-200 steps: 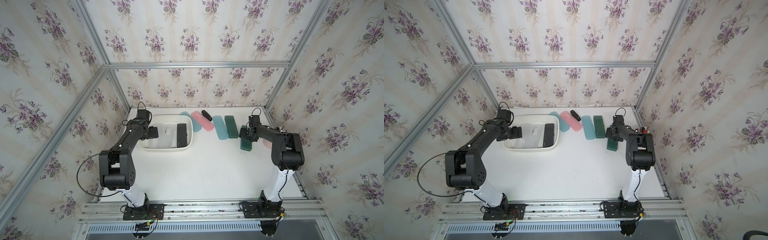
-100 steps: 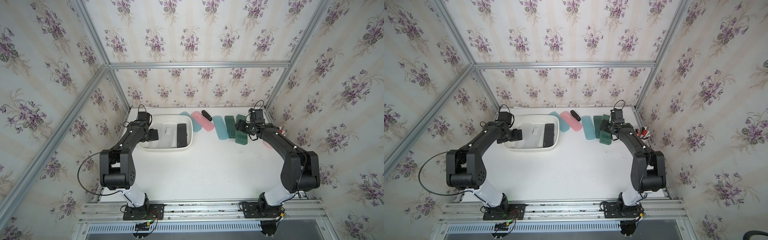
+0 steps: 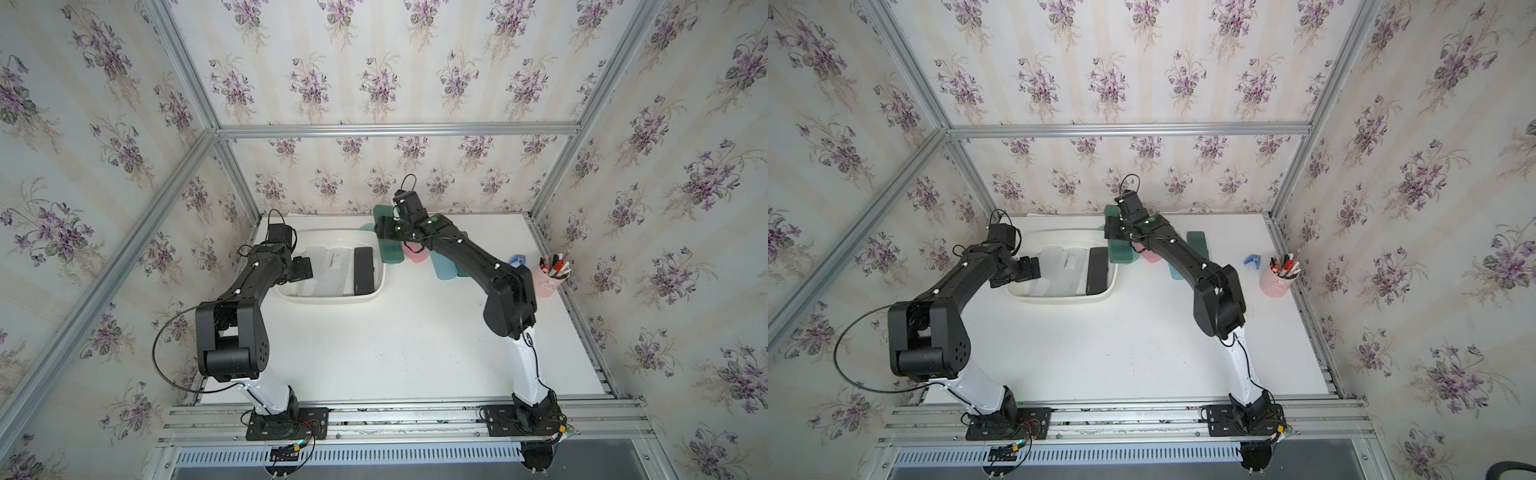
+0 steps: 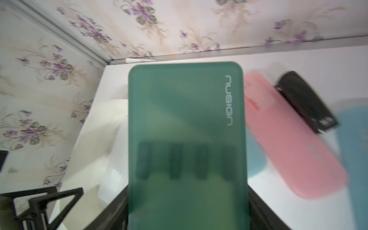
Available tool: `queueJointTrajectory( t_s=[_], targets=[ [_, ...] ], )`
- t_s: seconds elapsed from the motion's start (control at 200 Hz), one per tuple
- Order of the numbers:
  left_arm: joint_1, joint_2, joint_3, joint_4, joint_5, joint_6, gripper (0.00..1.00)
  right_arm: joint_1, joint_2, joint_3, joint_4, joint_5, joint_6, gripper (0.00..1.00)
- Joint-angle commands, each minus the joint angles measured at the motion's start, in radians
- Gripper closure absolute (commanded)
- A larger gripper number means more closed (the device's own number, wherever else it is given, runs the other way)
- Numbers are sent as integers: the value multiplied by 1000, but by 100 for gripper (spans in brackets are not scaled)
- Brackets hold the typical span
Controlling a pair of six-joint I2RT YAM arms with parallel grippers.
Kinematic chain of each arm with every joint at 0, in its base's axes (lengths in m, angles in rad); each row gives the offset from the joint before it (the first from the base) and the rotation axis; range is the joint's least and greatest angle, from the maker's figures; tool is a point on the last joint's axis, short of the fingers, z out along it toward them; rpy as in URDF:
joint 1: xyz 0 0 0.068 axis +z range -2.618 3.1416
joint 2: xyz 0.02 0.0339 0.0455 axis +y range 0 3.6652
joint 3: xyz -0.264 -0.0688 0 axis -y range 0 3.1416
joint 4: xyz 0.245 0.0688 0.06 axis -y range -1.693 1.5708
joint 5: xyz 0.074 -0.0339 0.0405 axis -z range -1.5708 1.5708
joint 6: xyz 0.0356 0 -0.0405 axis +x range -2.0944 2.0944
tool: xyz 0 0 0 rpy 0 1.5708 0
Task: Put the pencil case into the storage box
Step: Place the pencil case at the storage box.
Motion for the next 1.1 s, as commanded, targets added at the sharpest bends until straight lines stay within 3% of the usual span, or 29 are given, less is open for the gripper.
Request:
queueJointTrajectory(
  t_s=[0.0, 0.43, 0.884, 1.094],
  targets=[
    [8, -5, -10, 19, 20, -8, 1, 17, 102, 144, -76, 7, 49, 39],
    [14, 3, -17, 33, 43, -9, 1, 67, 215, 134, 57, -5, 140, 40],
    [14, 9, -21, 40, 57, -7, 1, 90, 259, 62, 38, 47, 213, 39],
    [15, 4, -20, 36, 54, -7, 1, 91, 250, 54, -9, 65, 196, 22]
  ],
)
